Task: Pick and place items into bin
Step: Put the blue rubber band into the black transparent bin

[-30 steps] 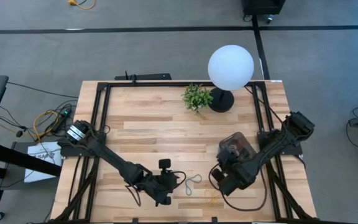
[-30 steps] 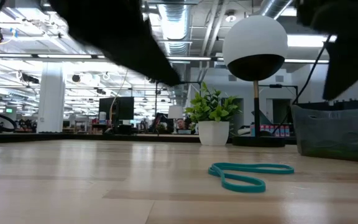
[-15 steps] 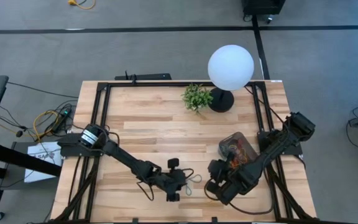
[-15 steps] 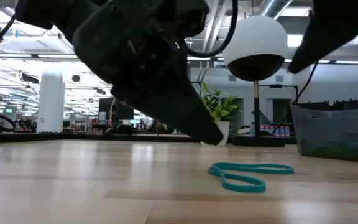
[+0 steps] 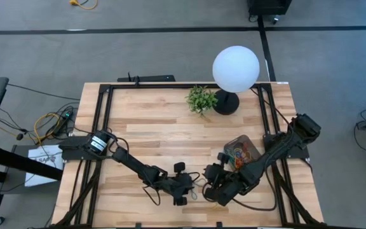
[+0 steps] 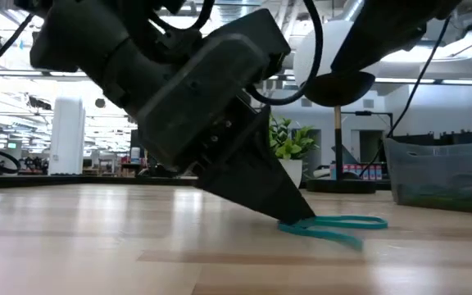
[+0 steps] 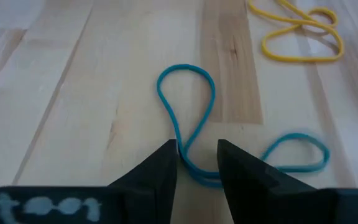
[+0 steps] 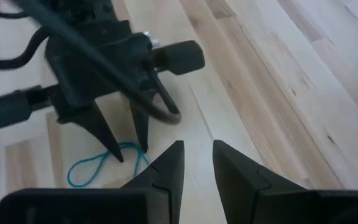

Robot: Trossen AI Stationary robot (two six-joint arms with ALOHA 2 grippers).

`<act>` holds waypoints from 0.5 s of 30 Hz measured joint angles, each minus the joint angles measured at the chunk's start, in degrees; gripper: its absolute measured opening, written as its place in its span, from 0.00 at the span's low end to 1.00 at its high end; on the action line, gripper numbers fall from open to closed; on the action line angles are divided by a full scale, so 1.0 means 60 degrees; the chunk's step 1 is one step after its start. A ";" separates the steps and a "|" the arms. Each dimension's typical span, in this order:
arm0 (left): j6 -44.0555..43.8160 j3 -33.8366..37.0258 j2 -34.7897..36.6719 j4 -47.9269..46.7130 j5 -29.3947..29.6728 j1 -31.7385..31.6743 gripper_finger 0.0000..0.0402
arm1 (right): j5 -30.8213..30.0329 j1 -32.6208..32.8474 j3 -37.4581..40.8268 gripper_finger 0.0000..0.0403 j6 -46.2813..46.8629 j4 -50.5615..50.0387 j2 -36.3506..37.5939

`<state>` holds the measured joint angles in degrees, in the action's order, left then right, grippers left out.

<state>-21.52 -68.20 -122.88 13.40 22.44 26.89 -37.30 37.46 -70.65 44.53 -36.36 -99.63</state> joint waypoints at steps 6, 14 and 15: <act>0.0342 -0.0044 -0.0118 -0.0475 0.0057 -0.0069 0.23 | 0.0054 -0.0016 0.0000 0.20 -0.0004 -0.0041 0.0000; 0.0664 -0.0257 -0.0074 -0.1241 -0.0139 -0.0091 0.02 | 0.0078 -0.0016 0.0000 0.20 0.0092 -0.0009 0.0000; 0.0709 -0.0345 -0.0024 -0.1481 -0.0161 -0.0088 0.01 | 0.0180 -0.0020 0.0000 0.20 0.0145 0.0034 0.0000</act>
<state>-17.27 -70.27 -123.03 4.52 21.47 26.36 -36.22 37.34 -70.65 45.41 -36.15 -99.63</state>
